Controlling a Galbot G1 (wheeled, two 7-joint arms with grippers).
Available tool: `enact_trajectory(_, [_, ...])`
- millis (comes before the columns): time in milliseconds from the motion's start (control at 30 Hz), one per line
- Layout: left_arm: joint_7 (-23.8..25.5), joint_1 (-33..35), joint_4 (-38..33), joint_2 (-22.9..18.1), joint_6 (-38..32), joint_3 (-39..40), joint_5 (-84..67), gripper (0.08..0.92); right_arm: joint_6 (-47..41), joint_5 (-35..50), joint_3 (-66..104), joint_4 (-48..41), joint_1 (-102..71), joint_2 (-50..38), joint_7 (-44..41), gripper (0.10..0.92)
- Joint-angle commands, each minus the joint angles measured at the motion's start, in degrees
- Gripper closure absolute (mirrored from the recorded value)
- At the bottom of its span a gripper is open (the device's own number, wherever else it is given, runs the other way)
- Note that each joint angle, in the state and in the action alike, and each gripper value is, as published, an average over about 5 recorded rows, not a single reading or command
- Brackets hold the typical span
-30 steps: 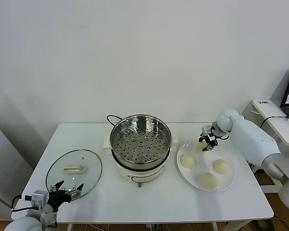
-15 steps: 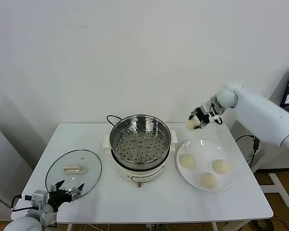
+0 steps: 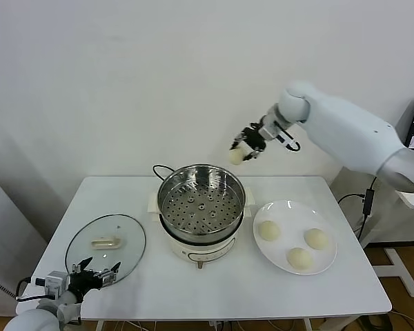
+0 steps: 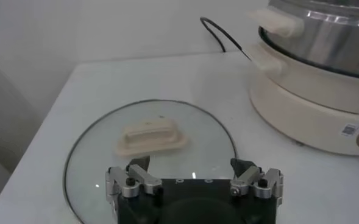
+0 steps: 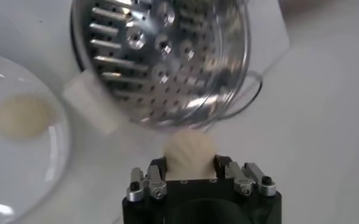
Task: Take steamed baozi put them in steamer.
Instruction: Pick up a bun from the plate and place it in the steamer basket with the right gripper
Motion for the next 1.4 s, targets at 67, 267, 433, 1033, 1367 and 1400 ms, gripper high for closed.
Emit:
enact_trajectory(67, [-0.07,-0.28,0.18,0.32,0.26,0.05,-0.19,0.177,11.23,-11.2,-0.81,1.36,0.07,7.59,2.72,0.516])
enact_trajectory(267, [-0.13,-0.16,0.26,0.18,0.33,0.2,-0.2,0.177,11.23,-20.62,0.53,3.15,-3.26,7.46,3.06,0.519])
enact_trajectory(433, [-0.16,-0.06,0.11,0.07,0.33,0.24,-0.19,0.177,11.23,-28.71,2.5,4.22,-6.29,7.52,3.94,0.522])
enact_trajectory(1033, [-0.21,0.0,0.03,-0.06,0.38,0.28,-0.17,0.177,11.23,-35.02,5.63,2.67,-13.13,9.79,5.52,0.522])
enact_trajectory(1367, [-0.19,-0.12,-0.16,-0.13,0.44,0.49,-0.19,0.177,11.23,-36.07,6.05,2.34,-14.49,10.07,5.57,0.521])
enact_trajectory(1400, [-0.19,-0.15,-0.2,-0.14,0.48,0.53,-0.2,0.177,11.23,-36.21,6.13,2.31,-14.55,10.07,5.6,0.52])
